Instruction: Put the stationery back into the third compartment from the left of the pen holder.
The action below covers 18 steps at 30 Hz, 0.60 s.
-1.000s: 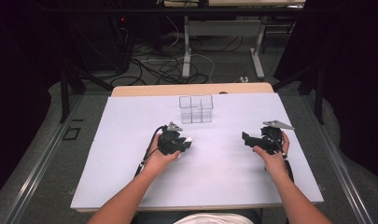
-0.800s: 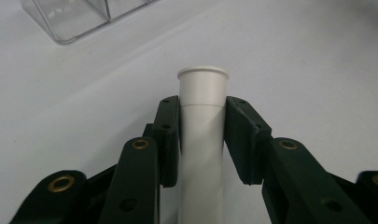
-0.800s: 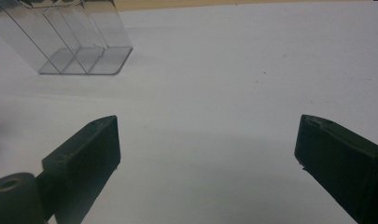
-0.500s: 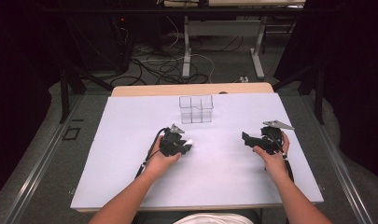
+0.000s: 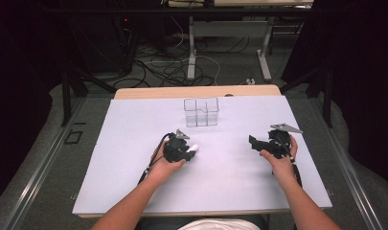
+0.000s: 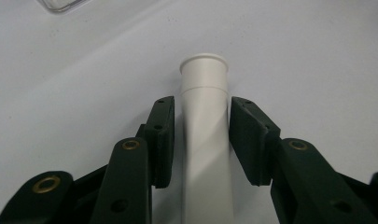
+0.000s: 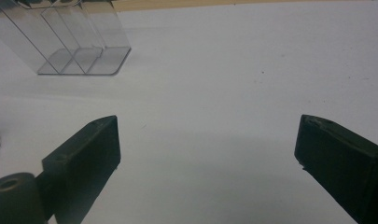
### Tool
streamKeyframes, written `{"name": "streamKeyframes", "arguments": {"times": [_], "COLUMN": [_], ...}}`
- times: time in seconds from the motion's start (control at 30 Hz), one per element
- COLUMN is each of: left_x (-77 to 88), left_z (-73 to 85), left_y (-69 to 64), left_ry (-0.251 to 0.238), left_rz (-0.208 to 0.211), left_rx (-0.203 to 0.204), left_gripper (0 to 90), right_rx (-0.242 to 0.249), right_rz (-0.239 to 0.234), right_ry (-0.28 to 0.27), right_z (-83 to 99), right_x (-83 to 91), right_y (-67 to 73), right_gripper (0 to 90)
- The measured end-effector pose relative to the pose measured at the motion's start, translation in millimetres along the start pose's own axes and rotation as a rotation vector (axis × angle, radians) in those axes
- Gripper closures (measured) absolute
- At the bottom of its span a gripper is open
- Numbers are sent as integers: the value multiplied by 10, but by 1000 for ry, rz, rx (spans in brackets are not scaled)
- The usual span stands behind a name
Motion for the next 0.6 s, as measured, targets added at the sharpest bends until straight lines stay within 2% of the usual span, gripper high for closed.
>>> {"name": "streamKeyframes", "arguments": {"times": [0.13,0.23,0.3,0.37,0.43,0.53,0.57,0.6], "left_x": [22,13,32,42,32,45,55,57], "left_z": [34,36,36,30,18,12,8,6], "left_y": [-5,-9,-6,-1,-1,-7,-1,-9], "left_ry": [-4,-20,7,12,-19,-17,-16,-15], "left_rz": [-3,-4,6,10,10,23,19,25], "left_rx": [8,11,14,17,27,47,38,45], "left_gripper": [678,680,682,683,683,690,694,697], "right_rx": [0,1,1,0,-1,1,-1,-2], "right_rz": [0,0,-2,-1,-2,-2,-2,-2], "right_ry": [0,-2,-2,-1,-1,0,0,1], "right_z": [0,-2,-2,-1,-1,1,1,1], "right_x": [1,2,1,1,1,-1,-3,-4], "right_y": [-1,0,1,1,1,1,2,4], "right_gripper": [61,61,61,61,61,61,61,61]}}
Point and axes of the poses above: each handheld gripper's, and its own axes: x roughly backward along the jaws, z roughly out of its underside, y roughly to its left, the point moved 5 cm from there along -x, roughly forward along the jaws, and after that the axes turned 13 degrees about x, right-handed, at the moved point
